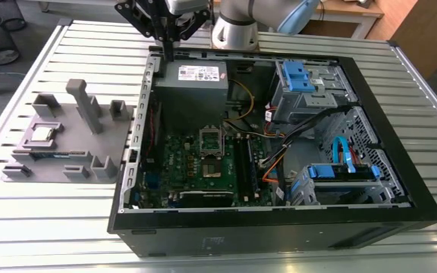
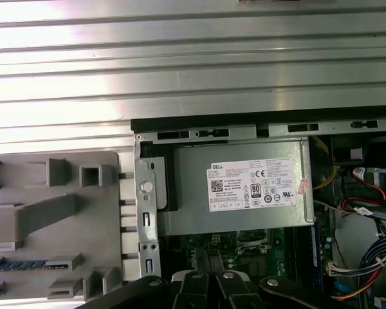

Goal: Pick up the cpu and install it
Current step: 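Reach for the cpu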

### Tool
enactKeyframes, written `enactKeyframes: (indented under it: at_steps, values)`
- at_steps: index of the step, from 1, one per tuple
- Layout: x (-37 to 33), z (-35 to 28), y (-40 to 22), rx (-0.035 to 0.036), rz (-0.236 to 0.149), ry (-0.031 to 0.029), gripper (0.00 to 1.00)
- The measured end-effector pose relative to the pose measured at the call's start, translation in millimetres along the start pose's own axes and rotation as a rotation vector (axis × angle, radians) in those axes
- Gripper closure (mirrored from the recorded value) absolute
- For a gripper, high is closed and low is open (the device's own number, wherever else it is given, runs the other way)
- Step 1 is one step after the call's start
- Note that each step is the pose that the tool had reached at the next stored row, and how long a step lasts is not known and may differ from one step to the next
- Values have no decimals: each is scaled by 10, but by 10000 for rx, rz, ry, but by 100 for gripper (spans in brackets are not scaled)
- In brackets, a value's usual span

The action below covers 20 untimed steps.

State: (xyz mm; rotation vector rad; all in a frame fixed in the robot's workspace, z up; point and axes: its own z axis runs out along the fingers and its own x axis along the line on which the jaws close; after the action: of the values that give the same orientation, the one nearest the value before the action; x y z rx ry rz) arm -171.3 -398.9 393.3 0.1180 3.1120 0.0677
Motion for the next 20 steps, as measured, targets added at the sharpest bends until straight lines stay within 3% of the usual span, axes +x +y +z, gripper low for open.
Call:
enactKeyframes:
  at_steps: [20]
  values:
    - [256,-7,-19,-1,-1,-7,89]
